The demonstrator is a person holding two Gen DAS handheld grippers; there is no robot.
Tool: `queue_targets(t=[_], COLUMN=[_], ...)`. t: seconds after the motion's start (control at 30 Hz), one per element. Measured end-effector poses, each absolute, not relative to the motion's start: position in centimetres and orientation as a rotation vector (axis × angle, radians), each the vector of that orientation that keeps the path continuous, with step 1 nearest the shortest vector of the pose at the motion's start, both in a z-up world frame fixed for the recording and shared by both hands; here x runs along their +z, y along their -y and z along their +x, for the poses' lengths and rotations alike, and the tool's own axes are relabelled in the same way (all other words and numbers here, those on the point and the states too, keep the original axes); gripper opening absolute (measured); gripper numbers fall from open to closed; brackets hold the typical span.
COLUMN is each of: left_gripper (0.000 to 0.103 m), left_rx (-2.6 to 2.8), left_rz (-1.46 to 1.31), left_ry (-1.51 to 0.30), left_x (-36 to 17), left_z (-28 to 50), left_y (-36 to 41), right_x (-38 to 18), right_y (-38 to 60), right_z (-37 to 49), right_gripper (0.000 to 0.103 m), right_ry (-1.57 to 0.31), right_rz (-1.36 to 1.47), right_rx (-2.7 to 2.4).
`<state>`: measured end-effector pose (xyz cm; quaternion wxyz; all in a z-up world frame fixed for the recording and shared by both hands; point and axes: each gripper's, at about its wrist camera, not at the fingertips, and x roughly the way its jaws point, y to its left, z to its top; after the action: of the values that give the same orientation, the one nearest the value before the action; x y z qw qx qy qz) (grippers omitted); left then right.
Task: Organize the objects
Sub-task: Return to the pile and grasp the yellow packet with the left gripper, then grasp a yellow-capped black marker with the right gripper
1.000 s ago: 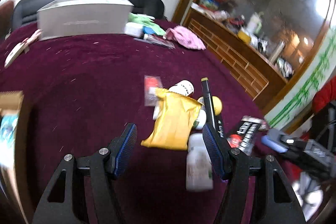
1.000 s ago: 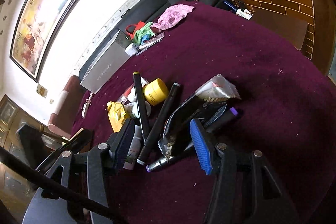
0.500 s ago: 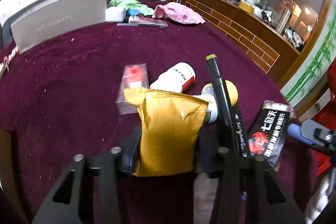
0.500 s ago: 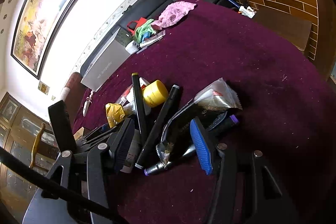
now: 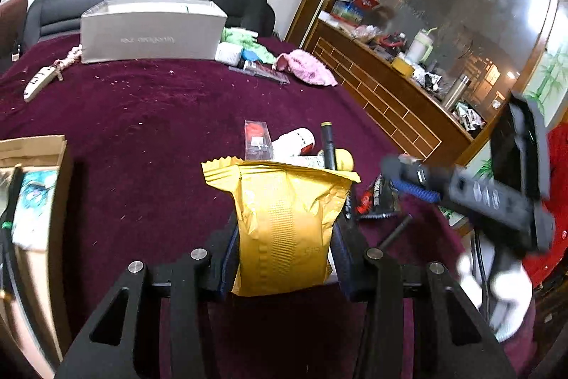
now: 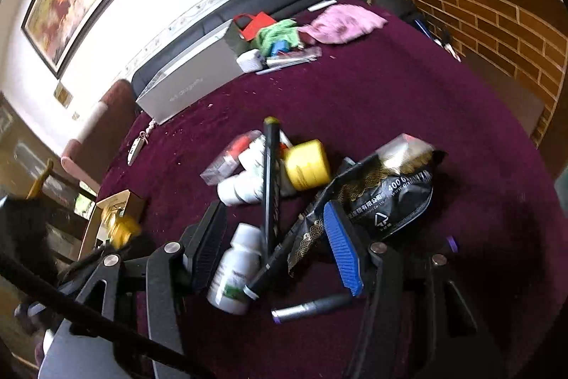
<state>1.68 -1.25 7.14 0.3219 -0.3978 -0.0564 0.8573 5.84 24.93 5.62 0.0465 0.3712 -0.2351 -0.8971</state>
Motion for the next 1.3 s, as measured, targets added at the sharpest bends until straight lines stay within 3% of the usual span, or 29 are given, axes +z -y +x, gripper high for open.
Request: queue_targets(t=[0.27,0.47,0.67,0.73,0.8,1.0,1.3], left_gripper=[0.039,0.039,0.039,0.039,0.039,0.04,0.04], left_rx=[2.284,2.297,2.292,2.294,2.3,2.325,2.341], left_rz=[-1.033,-1.025,-1.043,-1.048,-1.045,-1.034,-1.009], left_ry=[0.17,0.2,0.245,0.255,0.26,0.266,0.26], left_x=[7.1,6.9,6.2,6.0,6.0,6.1,6.8], left_z=[4.2,5.1,5.1,5.2,5.4,5.7,7.0], left_y=[3.8,5.4,6.7,7.0,7.4,8.1,8.6], right_x=[5.6,3.1,1.1,0.5,0.1,1.7,4.9], right_y=[-21.8,-21.6,-21.3,-21.3,-21.6,-22.9,-22.0], right_z=[2.8,1.0,-0.4,-0.5,-0.4,1.3,3.8], right_gripper=[0.057,0.052,0.033,0.019,0.013,0.012,0.012], right_ry=[0.489,0.47,0.484,0.516,0.567,0.685,0.684], right_rz=[1.251,1.38,1.473,1.48,1.472,1.359,1.234], right_rx=[-2.758,-2.784,-2.756,-2.738,-2.723,-2.738,-2.715])
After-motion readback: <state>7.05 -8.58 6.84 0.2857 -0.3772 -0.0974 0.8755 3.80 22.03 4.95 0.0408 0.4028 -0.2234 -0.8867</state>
